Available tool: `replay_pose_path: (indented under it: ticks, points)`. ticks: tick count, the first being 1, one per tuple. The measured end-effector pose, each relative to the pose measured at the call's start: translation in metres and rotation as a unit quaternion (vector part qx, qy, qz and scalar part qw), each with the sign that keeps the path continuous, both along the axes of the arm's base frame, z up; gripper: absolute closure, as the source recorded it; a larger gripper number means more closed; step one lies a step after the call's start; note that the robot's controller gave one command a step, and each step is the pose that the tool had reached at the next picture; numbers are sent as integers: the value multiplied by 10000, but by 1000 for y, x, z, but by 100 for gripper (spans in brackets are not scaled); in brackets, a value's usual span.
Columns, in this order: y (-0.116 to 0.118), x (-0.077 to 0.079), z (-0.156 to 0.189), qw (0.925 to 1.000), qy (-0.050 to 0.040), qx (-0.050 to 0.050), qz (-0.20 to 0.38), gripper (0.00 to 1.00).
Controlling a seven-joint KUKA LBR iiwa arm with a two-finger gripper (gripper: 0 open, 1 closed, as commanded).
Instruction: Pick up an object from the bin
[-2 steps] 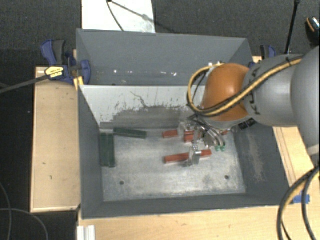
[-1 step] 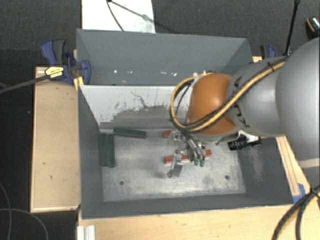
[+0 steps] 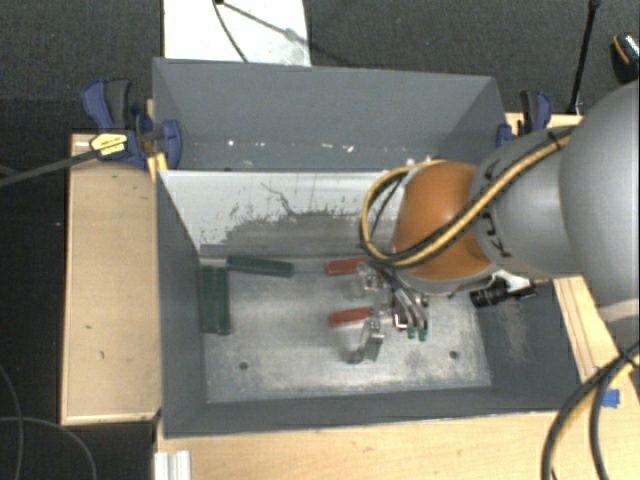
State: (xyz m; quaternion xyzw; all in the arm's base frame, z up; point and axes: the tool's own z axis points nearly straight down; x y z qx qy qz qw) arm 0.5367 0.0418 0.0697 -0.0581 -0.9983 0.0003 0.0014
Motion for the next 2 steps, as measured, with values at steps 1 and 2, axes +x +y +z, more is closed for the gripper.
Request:
replay_pose_path:
  ticks: [1,2]
  points:
    - [2,1,2,10000,-16,5,5,100]
    - [18,16,176,10000,-72,12,27,100]
